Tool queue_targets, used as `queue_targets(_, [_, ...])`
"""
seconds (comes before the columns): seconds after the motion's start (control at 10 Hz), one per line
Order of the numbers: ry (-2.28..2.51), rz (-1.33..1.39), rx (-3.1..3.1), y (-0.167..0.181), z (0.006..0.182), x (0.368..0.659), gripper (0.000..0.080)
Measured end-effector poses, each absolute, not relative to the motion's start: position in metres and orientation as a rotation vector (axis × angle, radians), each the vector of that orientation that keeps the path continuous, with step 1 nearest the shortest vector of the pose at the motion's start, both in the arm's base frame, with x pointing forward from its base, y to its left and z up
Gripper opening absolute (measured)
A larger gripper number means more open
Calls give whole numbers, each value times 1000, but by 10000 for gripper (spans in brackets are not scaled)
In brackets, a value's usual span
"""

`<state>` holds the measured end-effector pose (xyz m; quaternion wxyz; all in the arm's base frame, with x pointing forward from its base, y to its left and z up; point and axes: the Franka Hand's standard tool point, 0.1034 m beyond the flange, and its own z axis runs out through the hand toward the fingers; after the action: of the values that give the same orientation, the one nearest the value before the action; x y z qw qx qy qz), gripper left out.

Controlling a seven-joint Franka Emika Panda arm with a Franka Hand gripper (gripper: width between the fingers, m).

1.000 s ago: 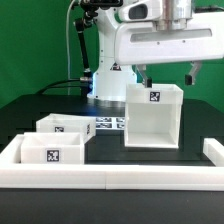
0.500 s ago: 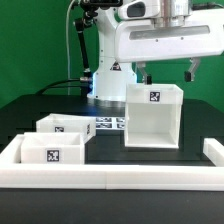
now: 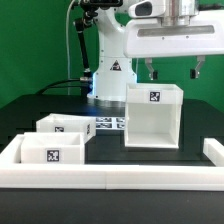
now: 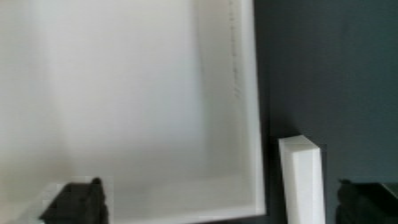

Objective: Assemble drawer

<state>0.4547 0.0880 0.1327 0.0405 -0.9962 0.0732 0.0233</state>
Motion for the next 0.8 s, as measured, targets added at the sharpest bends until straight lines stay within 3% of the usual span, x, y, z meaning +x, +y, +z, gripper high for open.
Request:
queue_targets(0.3, [180, 45, -3060, 99, 111, 434, 649])
queue_targets(0.7, [165, 79, -3062, 102, 100, 428, 609])
queue_targets(0.8, [163, 89, -3063, 103, 97, 426, 470])
